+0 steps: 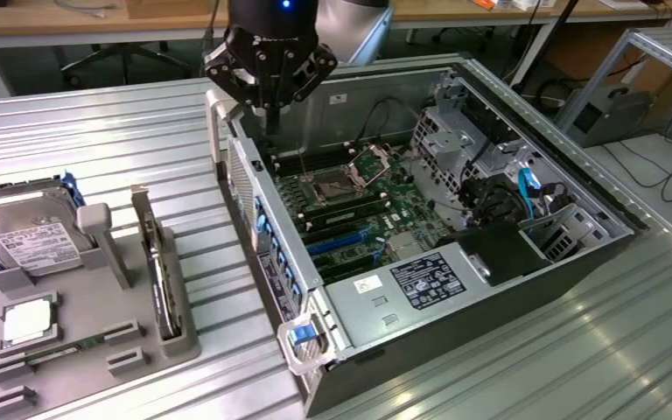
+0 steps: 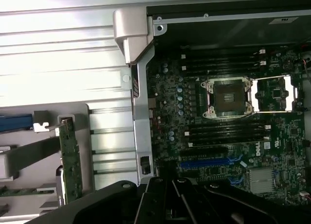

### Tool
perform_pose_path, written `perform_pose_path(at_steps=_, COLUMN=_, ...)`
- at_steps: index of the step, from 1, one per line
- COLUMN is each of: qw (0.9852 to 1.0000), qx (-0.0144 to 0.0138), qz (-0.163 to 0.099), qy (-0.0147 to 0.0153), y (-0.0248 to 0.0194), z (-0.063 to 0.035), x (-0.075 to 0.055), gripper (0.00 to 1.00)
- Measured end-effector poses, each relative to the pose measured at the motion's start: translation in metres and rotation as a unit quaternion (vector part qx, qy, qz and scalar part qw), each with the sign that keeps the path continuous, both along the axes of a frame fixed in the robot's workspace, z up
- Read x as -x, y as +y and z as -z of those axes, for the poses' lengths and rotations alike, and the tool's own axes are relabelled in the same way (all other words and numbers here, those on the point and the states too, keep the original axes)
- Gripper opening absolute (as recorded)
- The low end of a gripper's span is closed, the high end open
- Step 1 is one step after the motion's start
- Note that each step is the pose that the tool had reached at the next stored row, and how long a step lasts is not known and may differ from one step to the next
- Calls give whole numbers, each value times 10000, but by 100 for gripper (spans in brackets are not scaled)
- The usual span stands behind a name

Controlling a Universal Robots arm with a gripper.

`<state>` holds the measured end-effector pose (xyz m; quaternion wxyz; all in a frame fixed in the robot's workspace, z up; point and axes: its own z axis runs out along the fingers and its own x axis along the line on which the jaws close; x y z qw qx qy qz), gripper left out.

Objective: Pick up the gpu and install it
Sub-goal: 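Reach for the gpu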

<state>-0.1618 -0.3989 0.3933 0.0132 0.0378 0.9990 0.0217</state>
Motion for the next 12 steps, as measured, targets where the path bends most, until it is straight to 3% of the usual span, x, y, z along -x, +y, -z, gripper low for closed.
perform_pose_path(at_steps=12, qw=10000, qx=0, qz=1, qy=-5, y=0, z=0, x=445, gripper=11)
